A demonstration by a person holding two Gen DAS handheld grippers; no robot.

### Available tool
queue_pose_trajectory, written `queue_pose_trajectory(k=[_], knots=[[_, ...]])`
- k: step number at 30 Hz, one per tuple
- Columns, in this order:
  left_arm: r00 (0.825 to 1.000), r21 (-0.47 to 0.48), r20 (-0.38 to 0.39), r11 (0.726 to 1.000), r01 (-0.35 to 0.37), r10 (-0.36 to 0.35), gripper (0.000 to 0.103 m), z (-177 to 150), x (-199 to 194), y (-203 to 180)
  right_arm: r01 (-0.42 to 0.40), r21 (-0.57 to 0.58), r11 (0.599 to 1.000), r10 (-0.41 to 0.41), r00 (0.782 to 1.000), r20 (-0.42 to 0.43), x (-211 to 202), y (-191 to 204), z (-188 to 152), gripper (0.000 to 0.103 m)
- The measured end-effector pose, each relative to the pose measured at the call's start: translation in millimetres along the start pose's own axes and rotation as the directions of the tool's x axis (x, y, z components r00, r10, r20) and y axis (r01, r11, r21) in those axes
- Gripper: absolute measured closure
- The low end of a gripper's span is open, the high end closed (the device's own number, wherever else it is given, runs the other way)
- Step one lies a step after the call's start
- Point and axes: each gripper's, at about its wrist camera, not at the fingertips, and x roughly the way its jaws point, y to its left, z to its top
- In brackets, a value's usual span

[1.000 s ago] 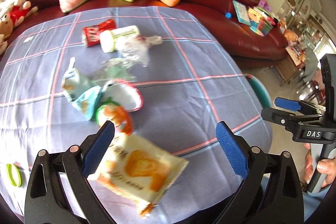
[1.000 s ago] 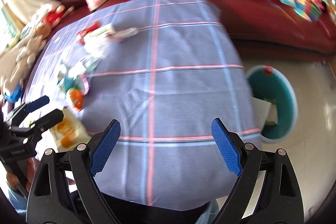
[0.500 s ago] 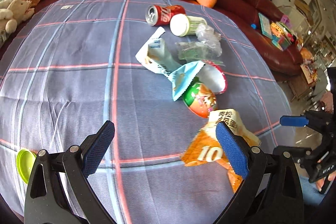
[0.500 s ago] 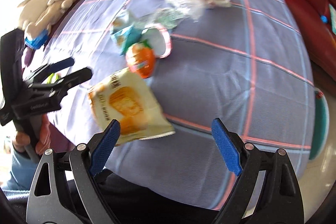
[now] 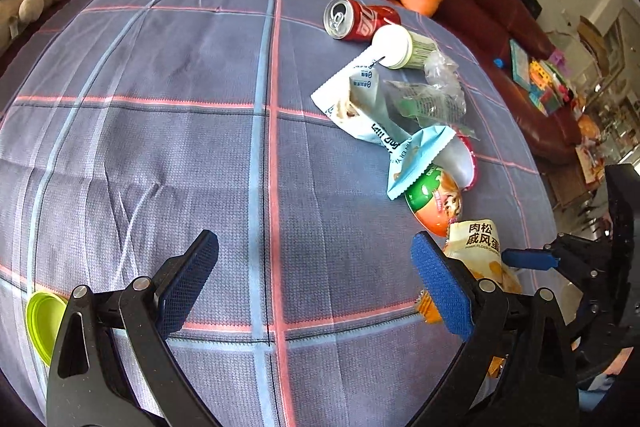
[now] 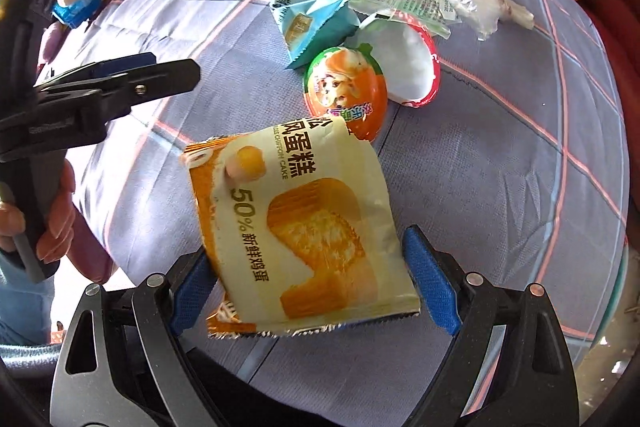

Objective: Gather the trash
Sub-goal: 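Grasp the blue snack wrapper with the left gripper while the right gripper grasps the yellow cake packet, then carry the blue wrapper and yellow cake packet over the teal bin with both grippers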

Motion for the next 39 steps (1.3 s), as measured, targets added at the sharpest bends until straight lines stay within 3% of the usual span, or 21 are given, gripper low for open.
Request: queue_pose_trajectory(k=[2,4,5,6,11,16,22,27,35,36,39], knots=[[1.0,0.008,-0.006,1.0,0.003,-0.003,0.006,3.2,1.9,-3.0,0.0,0.01,1.0,0.0,1.0,0.014,2.1,-4.8,-2.6,0.019],[1.0,0.014,-0.007,1.0,0.006,-0.006,0.006,7.2,4.0,-6.7,0.001,0.012,1.0,-0.001,1.0,0.022,2.4,-7.2,-4.8,0.029],[1.0,0.013,-0.006,1.0,0.007,-0.007,0.006,9.8,5.1,-8.8,-0.025,0.024,0.999,0.024,1.0,0.02,2.2,-9.9,-6.0,0.052],[1.0,0.007,-0.004,1.0,0.01,-0.01,0.006,12.7,6.1,-10.6,-0.037,0.033,0.999,0.036,0.999,0.023,0.0,-11.5,-7.5,0.057],[0.999,-0.042,0.016,0.999,0.032,-0.031,0.006,31.2,11.0,-16.6,-0.048,0.105,0.993,0.041,0.997,0.071,-19.7,-33.2,-7.8,0.07],[1.0,-0.036,0.019,0.999,-0.011,0.012,0.007,49.2,23.0,-31.6,-0.03,0.184,0.982,0.007,0.992,0.123,-44.5,-60.1,-10.1,0.07],[1.0,-0.054,-0.001,0.998,-0.025,0.025,0.023,65.5,43.6,-41.3,-0.014,0.3,0.954,-0.036,0.986,0.16,-61.7,-105.3,-22.9,0.07],[1.0,-0.079,0.018,0.997,-0.003,0.004,0.03,72.9,50.1,-46.0,-0.021,0.362,0.932,-0.045,0.984,0.171,-66.8,-129.4,-30.9,0.07],[1.0,-0.038,-0.009,0.999,0.026,-0.027,0.037,70.6,59.6,-71.4,-0.052,0.426,0.903,-0.031,0.982,0.186,-67.3,-151.0,-38.5,0.069],[0.999,-0.048,-0.011,0.998,0.03,-0.03,0.04,71.9,60.8,-70.8,-0.056,0.429,0.902,-0.03,0.981,0.19,-67.7,-152.4,-38.1,0.069],[0.999,-0.055,-0.011,0.998,0.033,-0.034,0.063,75.5,64.1,-71.4,-0.063,0.435,0.898,-0.029,0.979,0.2,-68.9,-156.3,-37.6,0.069]])
